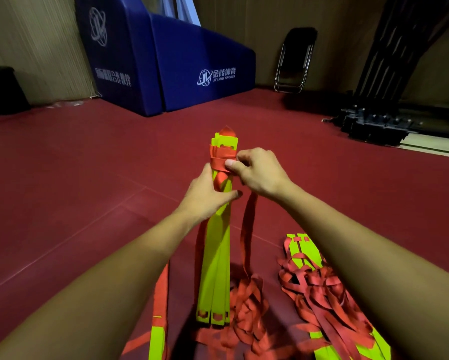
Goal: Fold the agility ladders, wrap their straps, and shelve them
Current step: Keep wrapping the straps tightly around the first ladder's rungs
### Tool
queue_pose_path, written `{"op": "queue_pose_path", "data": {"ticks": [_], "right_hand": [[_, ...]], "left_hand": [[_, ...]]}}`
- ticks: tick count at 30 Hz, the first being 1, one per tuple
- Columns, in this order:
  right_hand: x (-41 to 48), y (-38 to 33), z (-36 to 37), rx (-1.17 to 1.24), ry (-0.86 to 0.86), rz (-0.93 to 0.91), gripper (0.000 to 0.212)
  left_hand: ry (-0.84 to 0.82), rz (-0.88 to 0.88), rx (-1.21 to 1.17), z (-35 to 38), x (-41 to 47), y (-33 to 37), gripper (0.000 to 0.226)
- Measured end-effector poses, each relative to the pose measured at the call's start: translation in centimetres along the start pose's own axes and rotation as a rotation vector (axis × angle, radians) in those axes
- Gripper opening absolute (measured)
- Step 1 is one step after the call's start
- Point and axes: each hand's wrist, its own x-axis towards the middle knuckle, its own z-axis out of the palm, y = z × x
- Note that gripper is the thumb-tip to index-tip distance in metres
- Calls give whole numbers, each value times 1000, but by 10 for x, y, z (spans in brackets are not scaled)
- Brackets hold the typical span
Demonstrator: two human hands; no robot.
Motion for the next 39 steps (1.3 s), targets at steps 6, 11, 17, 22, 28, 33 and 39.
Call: {"op": "queue_pose_path", "data": {"ticks": [6, 11, 17, 22, 28, 33, 39], "right_hand": [[-3, -8, 14, -3, 24, 57, 46], [1, -5, 2, 129, -118, -53, 34], [6, 7, -6, 254, -223, -44, 9], [5, 10, -11, 262, -248, -88, 25], [3, 13, -2, 315, -157, -69, 34], [6, 9, 4, 260, -55, -33, 32], [11, 20, -7, 323, -199, -70, 15]], "left_hand": [[146, -127, 157, 10, -1, -1, 61], [262, -145, 60, 5, 2, 8, 57], [121, 8, -310, -2, 4, -5, 36], [-101, 56, -476, -7, 6, -1, 40], [-150, 153, -121, -10, 8, -8, 67], [-31, 111, -62, -4, 5, -6, 53], [-90, -61, -423, -3, 8, 3, 48]]}}
